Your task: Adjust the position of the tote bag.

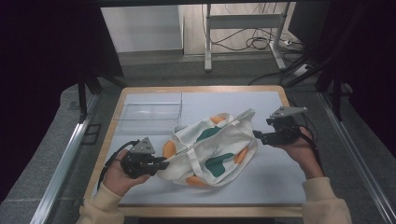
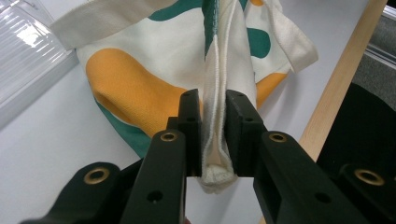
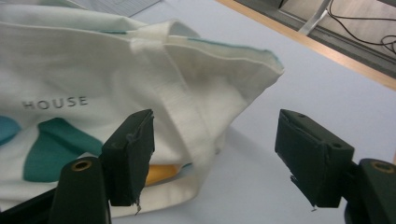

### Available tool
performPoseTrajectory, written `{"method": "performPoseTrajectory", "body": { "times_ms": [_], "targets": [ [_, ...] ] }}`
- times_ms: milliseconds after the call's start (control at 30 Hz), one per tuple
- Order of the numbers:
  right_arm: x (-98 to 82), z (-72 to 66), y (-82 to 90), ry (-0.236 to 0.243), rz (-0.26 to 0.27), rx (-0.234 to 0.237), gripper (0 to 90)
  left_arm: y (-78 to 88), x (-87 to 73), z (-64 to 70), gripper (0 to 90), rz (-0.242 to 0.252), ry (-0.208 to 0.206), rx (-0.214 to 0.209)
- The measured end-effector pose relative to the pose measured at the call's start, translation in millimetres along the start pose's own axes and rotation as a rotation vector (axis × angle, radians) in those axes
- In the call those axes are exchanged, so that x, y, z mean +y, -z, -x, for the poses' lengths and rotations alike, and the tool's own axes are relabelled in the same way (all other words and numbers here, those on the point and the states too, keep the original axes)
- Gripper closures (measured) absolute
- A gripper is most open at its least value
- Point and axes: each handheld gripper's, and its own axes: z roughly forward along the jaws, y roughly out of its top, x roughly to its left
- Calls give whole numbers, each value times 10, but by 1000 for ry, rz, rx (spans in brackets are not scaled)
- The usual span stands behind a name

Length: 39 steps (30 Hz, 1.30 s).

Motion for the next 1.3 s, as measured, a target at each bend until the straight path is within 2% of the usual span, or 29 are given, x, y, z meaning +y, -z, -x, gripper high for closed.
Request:
{"method": "performPoseTrajectory", "body": {
  "times_ms": [167,267,400,633,667,733,967,1300],
  "targets": [
    [115,109,-106,15,-23,-8,264,-1,-4,-19,779,-2,-7,-3],
    [145,169,-153,-1,-16,11,260,7,-5,-17,779,-2,-4,-4],
    [155,200,-193,4,-12,5,250,6,-11,-18,779,-2,0,-3],
    [188,249,-238,7,-16,37,242,9,-11,-34,779,0,0,-6],
    [189,266,-248,4,-15,42,243,4,-14,-26,779,8,16,-8],
    [189,297,-275,0,-23,43,242,7,-13,-39,779,-2,1,-10],
    [196,387,-336,-15,-29,42,241,10,-17,-39,779,1,9,-6],
    [251,450,-410,23,-76,40,252,3,-21,-45,779,-1,12,-5]
  ]
}}
